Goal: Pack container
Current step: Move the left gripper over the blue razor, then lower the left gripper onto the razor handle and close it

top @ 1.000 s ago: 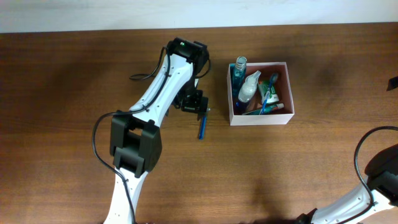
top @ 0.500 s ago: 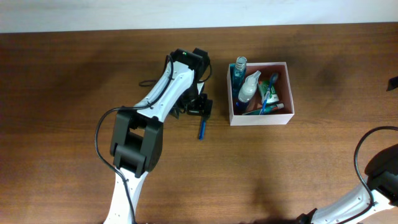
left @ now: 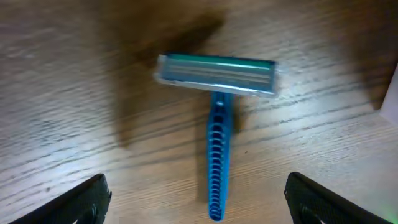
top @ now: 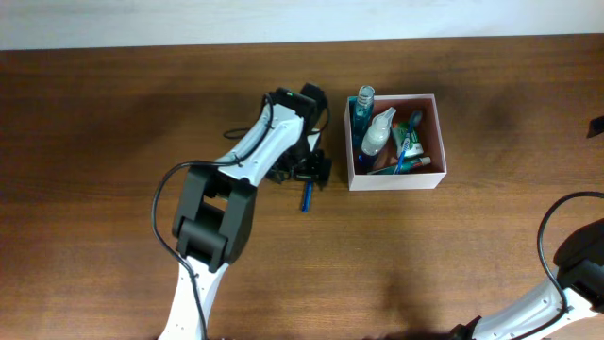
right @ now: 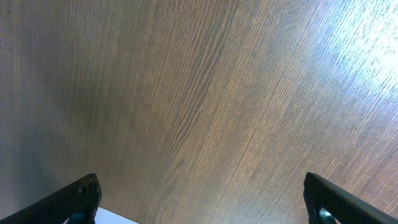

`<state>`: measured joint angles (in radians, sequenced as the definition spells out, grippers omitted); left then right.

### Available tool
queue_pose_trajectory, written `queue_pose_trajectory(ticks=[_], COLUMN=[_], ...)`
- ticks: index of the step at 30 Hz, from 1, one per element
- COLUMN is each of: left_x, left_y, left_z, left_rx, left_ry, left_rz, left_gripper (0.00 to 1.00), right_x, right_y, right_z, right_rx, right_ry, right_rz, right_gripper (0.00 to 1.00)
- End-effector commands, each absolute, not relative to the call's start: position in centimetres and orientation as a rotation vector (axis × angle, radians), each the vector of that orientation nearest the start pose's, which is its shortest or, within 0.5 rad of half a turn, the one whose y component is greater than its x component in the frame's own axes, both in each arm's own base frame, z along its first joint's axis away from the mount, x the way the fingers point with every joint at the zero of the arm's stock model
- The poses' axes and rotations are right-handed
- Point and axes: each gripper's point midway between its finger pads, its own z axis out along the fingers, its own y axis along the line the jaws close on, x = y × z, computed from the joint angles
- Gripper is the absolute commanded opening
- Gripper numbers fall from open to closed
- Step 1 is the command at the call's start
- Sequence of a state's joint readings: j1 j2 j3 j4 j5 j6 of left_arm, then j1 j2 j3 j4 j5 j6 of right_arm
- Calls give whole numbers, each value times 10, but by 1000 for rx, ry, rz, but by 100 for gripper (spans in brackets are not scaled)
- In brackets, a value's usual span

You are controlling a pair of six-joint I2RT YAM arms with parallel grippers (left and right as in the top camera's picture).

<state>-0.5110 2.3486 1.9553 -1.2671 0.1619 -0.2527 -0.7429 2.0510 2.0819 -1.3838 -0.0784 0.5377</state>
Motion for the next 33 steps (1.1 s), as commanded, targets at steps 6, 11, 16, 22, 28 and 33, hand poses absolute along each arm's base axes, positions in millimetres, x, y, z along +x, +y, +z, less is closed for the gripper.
queue_pose_trajectory(ticks=[6, 11, 16, 22, 28, 33], left_x=[357, 356, 354, 356, 358, 357], left_y=[-241, -240, -238, -241, -242, -242], left_z=[12, 6, 1, 0, 0, -6], left_rx=[445, 443, 441, 438, 438, 438], left_ry=[3220, 3220, 3229, 3220, 3210, 3208], left_rz=[-17, -17, -12, -39, -45, -44], left_gripper=[92, 91, 90, 89, 72, 61], right_x=[333, 333, 333, 333, 333, 333], right_y=[-289, -289, -289, -289, -289, -289], right_z=[180, 180, 180, 180, 180, 180], right_rx=[1709, 1709, 1710, 1709, 1710, 1710], right_ry=[2344, 2344, 2344, 2344, 2344, 2344], right_rz=[59, 60, 59, 59, 60, 60], right_gripper=[99, 99, 99, 99, 99, 99])
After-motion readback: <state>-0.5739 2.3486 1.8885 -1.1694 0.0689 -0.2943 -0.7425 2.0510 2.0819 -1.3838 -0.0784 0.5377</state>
